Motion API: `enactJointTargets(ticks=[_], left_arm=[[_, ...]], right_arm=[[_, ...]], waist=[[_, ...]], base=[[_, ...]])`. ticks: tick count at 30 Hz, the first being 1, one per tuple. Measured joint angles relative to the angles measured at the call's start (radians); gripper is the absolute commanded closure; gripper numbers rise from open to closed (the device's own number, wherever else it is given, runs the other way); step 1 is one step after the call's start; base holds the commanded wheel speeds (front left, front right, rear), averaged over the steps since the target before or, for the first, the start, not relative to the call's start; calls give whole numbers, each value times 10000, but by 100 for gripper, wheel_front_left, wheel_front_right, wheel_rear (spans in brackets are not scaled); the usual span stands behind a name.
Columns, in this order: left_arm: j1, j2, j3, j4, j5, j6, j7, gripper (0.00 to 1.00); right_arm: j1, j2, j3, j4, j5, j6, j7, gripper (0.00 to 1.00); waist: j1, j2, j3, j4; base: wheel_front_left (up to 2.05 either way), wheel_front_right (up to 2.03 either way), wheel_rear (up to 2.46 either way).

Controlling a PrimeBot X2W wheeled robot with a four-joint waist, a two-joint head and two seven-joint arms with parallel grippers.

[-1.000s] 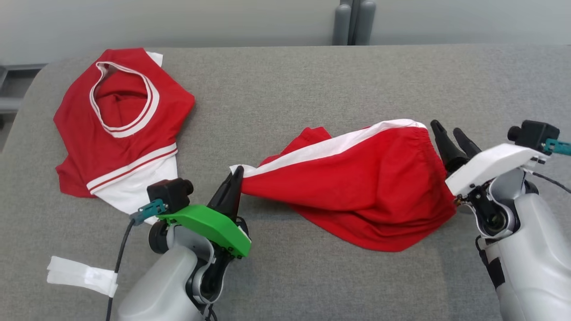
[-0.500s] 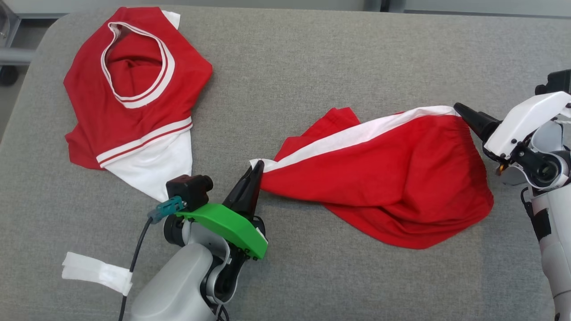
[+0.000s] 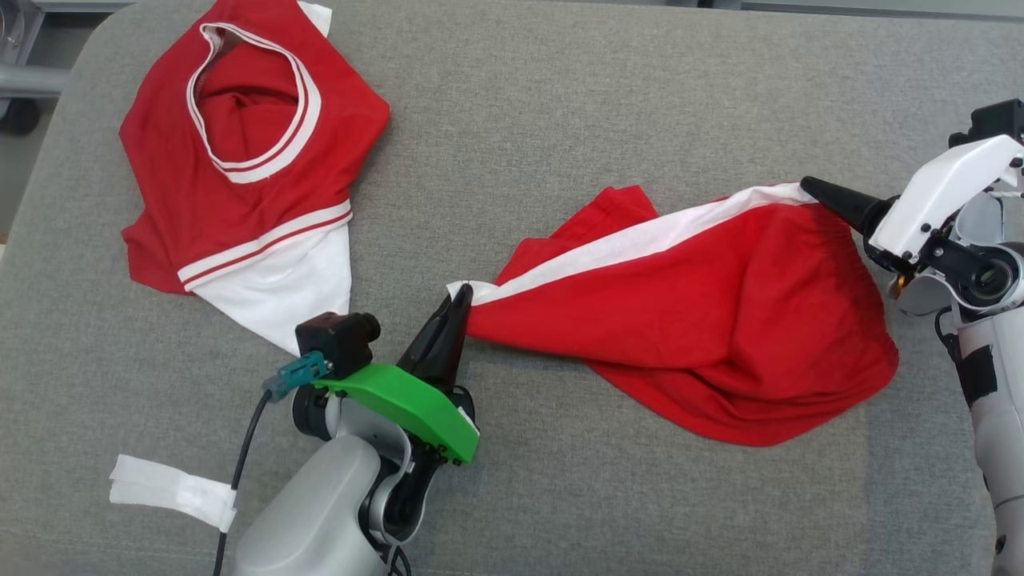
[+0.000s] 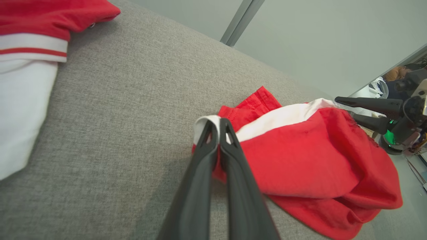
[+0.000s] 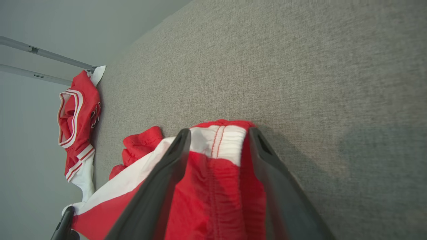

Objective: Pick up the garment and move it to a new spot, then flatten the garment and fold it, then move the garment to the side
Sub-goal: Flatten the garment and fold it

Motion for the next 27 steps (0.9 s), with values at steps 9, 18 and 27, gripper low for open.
enactJointTargets(ticks=[9, 18, 27], left_arm=[[128, -17, 29, 35, 98, -100, 0, 100], [194, -61, 428, 42, 186, -107, 0, 100], [-74, -88, 1921, -769, 115, -186, -2, 100]], right_arm=[[-181, 94, 92, 199, 90, 12, 207, 56], [-258, 67, 422, 90, -94, 100, -506, 100], [-976, 125, 1175, -1452, -171, 190, -2389, 100]], waist=[[0, 0, 33, 113], [0, 0, 18, 238], [0, 0, -220, -8]], base=[[0, 0, 0], [0, 0, 0], [0, 0, 0]])
